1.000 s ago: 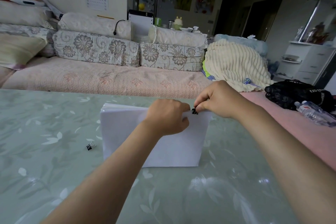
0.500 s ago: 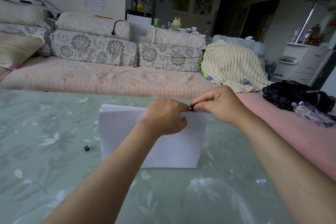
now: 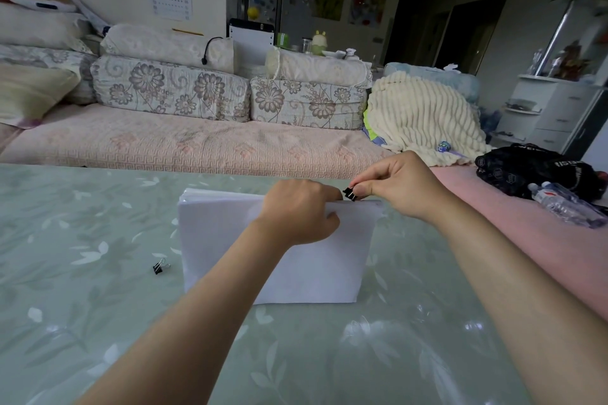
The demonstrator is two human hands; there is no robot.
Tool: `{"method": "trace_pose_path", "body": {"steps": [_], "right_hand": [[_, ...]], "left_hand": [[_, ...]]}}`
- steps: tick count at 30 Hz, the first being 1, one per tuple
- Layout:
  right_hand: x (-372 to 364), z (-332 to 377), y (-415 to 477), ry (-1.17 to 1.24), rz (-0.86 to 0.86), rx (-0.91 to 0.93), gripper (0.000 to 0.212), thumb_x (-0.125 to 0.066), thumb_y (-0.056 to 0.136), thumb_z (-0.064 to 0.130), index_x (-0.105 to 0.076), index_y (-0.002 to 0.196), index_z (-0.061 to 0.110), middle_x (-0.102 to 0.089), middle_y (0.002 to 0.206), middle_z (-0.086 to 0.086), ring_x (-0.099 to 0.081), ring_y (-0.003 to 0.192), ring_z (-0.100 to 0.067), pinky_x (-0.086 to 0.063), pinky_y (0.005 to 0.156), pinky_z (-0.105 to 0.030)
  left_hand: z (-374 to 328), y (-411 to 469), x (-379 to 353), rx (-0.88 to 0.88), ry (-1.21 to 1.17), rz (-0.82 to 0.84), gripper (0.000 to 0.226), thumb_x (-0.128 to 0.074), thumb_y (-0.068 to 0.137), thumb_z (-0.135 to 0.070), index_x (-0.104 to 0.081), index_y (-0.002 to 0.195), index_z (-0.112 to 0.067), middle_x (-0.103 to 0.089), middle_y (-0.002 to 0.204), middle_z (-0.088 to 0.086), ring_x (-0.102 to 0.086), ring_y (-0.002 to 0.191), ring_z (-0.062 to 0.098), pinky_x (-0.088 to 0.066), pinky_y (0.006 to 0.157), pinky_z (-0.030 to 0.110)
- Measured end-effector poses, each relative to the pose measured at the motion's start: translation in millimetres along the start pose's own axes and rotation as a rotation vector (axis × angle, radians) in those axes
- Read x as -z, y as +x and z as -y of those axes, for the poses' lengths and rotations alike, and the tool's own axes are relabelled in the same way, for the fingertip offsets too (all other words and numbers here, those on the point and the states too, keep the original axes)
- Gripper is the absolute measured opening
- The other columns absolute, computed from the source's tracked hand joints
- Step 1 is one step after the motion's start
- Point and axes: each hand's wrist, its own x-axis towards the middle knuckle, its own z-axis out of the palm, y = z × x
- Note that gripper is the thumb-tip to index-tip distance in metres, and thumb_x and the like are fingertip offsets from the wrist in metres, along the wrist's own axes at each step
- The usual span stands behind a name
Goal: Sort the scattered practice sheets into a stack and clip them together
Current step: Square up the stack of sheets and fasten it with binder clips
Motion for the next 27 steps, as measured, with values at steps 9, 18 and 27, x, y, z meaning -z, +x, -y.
{"method": "trace_pose_path", "body": {"steps": [9, 18, 27], "right_hand": [[-10.1, -7.8, -4.3, 0.02, -0.036, 0.013, 0.013, -0.078, 0.078, -0.003, -0.081, 0.084, 0.009, -0.077, 0.078, -0.008, -0.074, 0.082, -0.025, -0.059, 0.083, -0.033], [-13.0, -9.1, -7.4, -0.011, -0.078, 0.05, 0.014, -0.079, 0.078, -0.001, -0.081, 0.085, 0.011, -0.077, 0.077, -0.002, -0.068, 0.07, -0.006, -0.05, 0.07, -0.012], [-15.7, -9.8, -6.2, -0.081, -0.096, 0.077, 0.015, -0.079, 0.077, 0.001, -0.082, 0.082, 0.015, -0.077, 0.076, 0.001, -0.072, 0.077, -0.013, -0.052, 0.074, -0.018]], "left_hand": [[-1.9, 2.7, 3.8, 0.07, -0.054, 0.036, 0.028, -0.047, 0.087, -0.047, -0.066, 0.107, -0.042, -0.067, 0.085, -0.001, -0.062, 0.083, 0.025, -0.034, 0.061, 0.027], [-1.9, 4.9, 5.9, 0.068, -0.077, 0.051, 0.029, -0.048, 0.089, -0.043, -0.067, 0.111, -0.04, -0.069, 0.089, -0.001, -0.061, 0.085, 0.024, -0.034, 0.063, 0.026], [0.4, 6.3, 5.8, 0.081, -0.106, 0.091, 0.027, -0.047, 0.091, -0.045, -0.068, 0.107, -0.038, -0.063, 0.079, -0.004, -0.062, 0.085, 0.024, -0.035, 0.062, 0.027]]}}
